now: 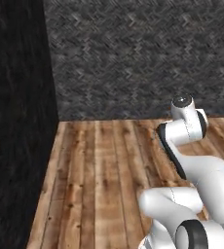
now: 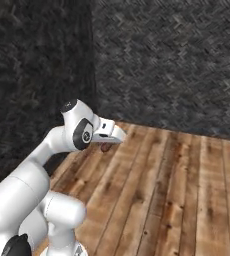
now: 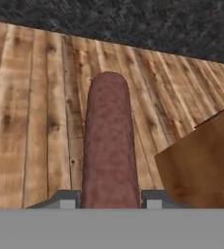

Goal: Move the hot dog bun to the plate on the dining table and place the condiment next to that plate. Then navigate to the fridge and take the sausage and place it on the plate as well.

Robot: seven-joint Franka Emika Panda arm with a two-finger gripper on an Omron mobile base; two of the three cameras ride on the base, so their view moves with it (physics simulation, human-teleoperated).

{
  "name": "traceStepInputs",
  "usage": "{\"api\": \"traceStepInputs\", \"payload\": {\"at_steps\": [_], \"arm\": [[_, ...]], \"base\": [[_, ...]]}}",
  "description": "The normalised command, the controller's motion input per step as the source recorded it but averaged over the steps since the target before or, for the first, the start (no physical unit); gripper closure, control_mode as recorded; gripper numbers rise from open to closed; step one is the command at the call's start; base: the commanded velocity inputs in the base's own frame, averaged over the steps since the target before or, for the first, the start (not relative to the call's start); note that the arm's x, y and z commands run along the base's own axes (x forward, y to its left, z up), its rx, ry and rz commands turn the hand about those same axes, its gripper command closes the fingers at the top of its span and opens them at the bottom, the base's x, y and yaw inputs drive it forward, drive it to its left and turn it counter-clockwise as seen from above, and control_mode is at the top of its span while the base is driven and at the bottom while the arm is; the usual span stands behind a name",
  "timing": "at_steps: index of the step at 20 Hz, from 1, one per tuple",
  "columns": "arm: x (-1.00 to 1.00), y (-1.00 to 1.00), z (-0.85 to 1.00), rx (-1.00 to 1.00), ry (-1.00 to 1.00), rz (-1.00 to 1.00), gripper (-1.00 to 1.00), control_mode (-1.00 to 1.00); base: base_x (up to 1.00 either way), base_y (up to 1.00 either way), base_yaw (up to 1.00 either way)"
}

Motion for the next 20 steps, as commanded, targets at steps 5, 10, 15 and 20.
{"api": "traceStepInputs", "payload": {"at_steps": [5,10,15,20], "arm": [[0.00,0.00,0.00,0.00,0.00,0.00,1.00,1.00],[0.00,0.00,0.00,0.00,0.00,0.00,1.00,1.00],[0.00,0.00,0.00,0.00,0.00,0.00,1.00,1.00],[0.00,0.00,0.00,0.00,0.00,0.00,1.00,1.00]], "base": [[1.00,0.03,-0.45],[1.00,0.19,-0.48],[1.00,0.26,-0.49],[1.00,0.24,-0.49]]}}
